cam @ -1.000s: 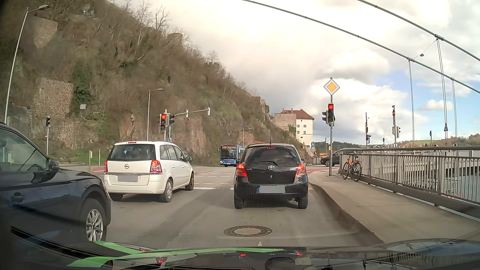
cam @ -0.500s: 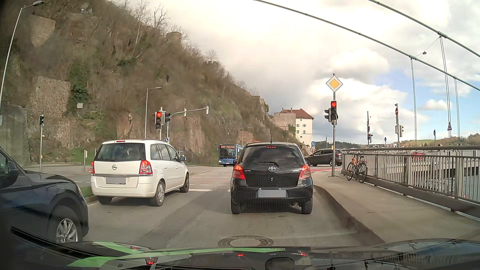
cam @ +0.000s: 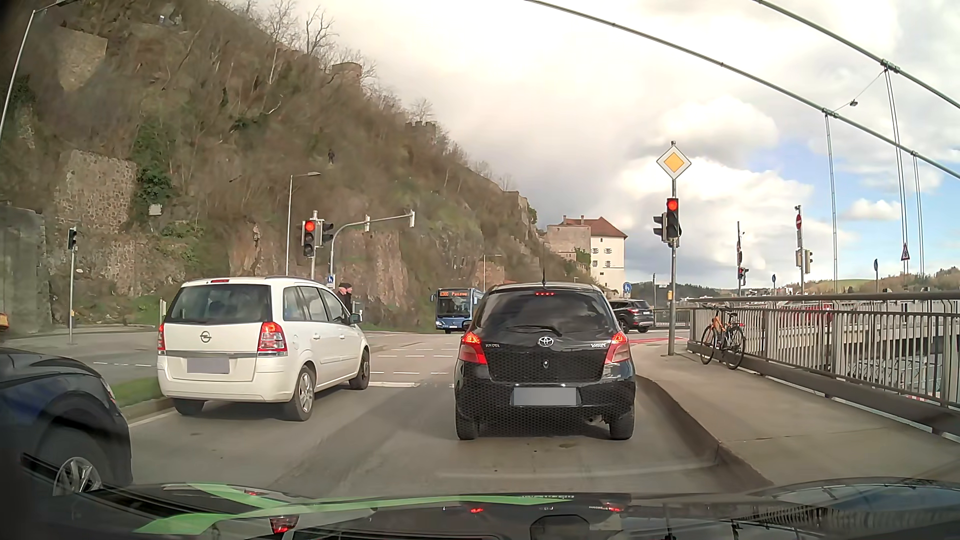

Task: Follow the waypoints while adhering to traffic rules and regulations

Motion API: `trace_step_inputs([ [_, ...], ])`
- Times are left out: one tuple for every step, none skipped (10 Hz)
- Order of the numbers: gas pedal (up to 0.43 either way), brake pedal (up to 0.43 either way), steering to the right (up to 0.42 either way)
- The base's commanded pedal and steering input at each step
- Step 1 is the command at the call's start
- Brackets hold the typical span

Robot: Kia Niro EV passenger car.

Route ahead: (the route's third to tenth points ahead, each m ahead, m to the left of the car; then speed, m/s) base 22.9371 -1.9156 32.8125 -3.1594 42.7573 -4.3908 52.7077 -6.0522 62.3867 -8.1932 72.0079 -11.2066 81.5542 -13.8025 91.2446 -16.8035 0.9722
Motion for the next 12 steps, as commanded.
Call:
trace_step_inputs([
  [0.000, 0.110, 0.012],
  [0.000, 0.116, 0.012],
  [0.000, 0.116, 0.012],
  [0.000, 0.116, 0.012],
  [0.000, 0.110, 0.012],
  [0.000, 0.104, 0.012],
  [0.000, 0.104, 0.012],
  [0.000, 0.104, 0.012],
  [0.000, 0.104, 0.012],
  [0.000, 0.104, 0.012],
  [0.000, 0.104, 0.012],
  [0.000, 0.104, 0.012],
])
